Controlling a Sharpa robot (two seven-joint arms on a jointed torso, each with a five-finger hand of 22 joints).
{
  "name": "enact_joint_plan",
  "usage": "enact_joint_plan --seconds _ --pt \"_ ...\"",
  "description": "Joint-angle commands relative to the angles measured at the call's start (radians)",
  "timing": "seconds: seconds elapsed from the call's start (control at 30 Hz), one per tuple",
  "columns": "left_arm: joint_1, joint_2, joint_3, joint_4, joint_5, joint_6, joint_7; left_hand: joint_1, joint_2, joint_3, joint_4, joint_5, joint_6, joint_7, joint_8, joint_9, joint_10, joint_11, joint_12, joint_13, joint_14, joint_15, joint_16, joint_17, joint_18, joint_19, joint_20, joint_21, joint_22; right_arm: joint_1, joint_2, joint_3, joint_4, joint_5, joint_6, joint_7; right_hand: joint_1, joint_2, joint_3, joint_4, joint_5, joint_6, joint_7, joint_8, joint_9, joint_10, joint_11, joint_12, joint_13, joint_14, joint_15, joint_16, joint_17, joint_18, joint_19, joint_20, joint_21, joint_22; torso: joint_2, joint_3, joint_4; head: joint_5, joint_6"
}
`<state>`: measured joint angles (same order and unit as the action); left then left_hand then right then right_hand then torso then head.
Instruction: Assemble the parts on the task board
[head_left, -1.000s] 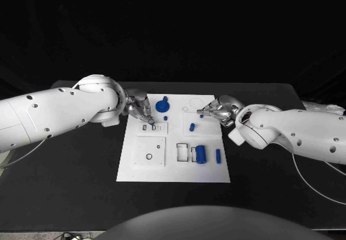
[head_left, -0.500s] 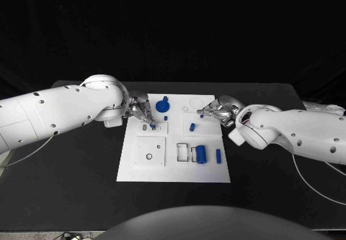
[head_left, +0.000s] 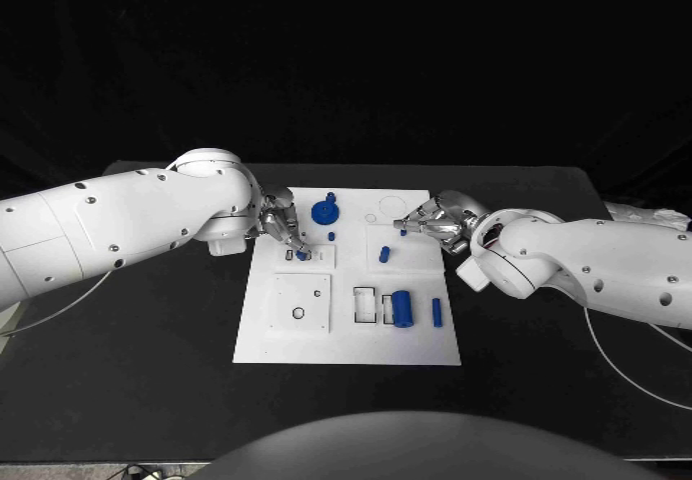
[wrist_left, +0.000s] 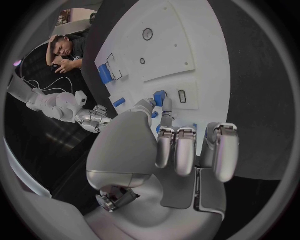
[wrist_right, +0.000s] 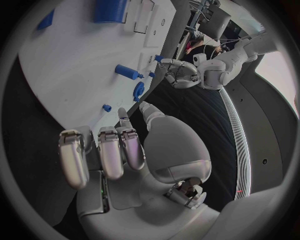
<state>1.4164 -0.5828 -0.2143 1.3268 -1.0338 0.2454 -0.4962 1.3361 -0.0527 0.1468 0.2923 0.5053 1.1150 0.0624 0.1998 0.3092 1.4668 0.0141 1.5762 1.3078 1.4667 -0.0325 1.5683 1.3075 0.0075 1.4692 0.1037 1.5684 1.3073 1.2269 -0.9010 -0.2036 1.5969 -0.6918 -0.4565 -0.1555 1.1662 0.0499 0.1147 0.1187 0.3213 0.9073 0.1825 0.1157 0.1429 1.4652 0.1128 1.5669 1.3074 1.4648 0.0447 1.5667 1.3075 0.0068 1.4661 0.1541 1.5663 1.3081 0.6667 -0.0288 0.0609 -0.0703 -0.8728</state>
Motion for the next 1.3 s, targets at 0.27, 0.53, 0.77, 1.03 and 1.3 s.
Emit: enact_joint_plan --seconds 0.27,0.53,0.77,1.03,1.3 --pt "0.001 0.007 0.001 -0.008 0.011 -0.017 -0.066 -0.005 -0.002 0.009 -0.002 0.007 0.003 0.000 -0.008 -0.002 0.104 -0.009 -0.005 0.263 0.104 -0.004 0.003 0.263 -0.008 0.102 -0.008 0.002 0.263 -0.001 0.000 0.000 0.001 -0.007 0.006 0.005 0.012 0.000 -0.004 -0.004 0.004 0.000 0.005 0.006 0.001 0.106 0.005 0.004 0.263 0.106 0.009 0.004 0.263 -0.007 0.105 0.008 0.004 0.263 0.000 -0.0005 0.0003 -0.001 0.000" --pt "0.001 0.018 0.001 -0.023 0.019 -0.043 -0.061 0.002 -0.004 0.013 -0.004 0.007 0.004 -0.001 -0.011 -0.003 0.104 -0.010 -0.005 0.263 0.104 -0.004 0.003 0.263 -0.008 0.102 -0.009 0.002 0.263 -0.001 0.000 0.000 0.001 -0.007 0.006 0.006 0.012 0.001 -0.004 -0.004 0.004 0.000 0.005 0.006 0.001 0.106 0.005 0.004 0.263 0.106 0.009 0.004 0.263 -0.007 0.105 0.008 0.004 0.263 0.000 -0.0002 0.0001 -0.001 0.000" --pt "0.000 0.022 0.001 -0.037 0.031 -0.056 -0.053 0.005 -0.005 0.015 -0.005 0.007 0.005 -0.001 -0.012 -0.003 0.104 -0.010 -0.005 0.263 0.104 -0.005 0.003 0.263 -0.008 0.102 -0.010 0.002 0.263 -0.001 -0.001 0.000 0.001 -0.007 0.004 0.006 0.012 0.001 -0.004 -0.004 0.004 0.000 0.005 0.006 0.001 0.106 0.005 0.004 0.263 0.106 0.009 0.004 0.263 -0.007 0.105 0.008 0.004 0.263 0.000 -0.0003 0.0000 -0.003 0.000" --pt "0.000 0.028 0.000 -0.046 0.043 -0.057 -0.052 0.006 -0.005 0.016 -0.005 0.007 0.005 -0.001 -0.013 -0.004 0.104 -0.010 -0.005 0.263 0.104 -0.005 0.003 0.263 -0.008 0.102 -0.010 0.002 0.263 -0.001 0.000 0.000 0.000 -0.007 0.003 0.008 0.012 0.001 -0.004 -0.004 0.004 0.000 0.005 0.006 0.001 0.106 0.005 0.004 0.263 0.106 0.009 0.004 0.263 -0.007 0.105 0.008 0.004 0.263 0.000 -0.0004 0.0003 -0.005 0.000" --pt "-0.003 0.034 0.000 -0.047 0.052 -0.042 -0.053 0.007 -0.006 0.017 -0.004 0.006 0.004 0.000 -0.014 -0.004 0.104 -0.010 -0.005 0.263 0.104 -0.005 0.003 0.263 -0.008 0.102 -0.011 0.002 0.263 -0.001 0.001 0.000 0.001 -0.007 0.002 0.008 0.012 0.001 -0.004 -0.004 0.004 0.000 0.005 0.006 0.001 0.106 0.005 0.004 0.263 0.106 0.009 0.004 0.263 -0.007 0.105 0.008 0.004 0.263 0.000 -0.0007 0.0002 -0.006 0.000"
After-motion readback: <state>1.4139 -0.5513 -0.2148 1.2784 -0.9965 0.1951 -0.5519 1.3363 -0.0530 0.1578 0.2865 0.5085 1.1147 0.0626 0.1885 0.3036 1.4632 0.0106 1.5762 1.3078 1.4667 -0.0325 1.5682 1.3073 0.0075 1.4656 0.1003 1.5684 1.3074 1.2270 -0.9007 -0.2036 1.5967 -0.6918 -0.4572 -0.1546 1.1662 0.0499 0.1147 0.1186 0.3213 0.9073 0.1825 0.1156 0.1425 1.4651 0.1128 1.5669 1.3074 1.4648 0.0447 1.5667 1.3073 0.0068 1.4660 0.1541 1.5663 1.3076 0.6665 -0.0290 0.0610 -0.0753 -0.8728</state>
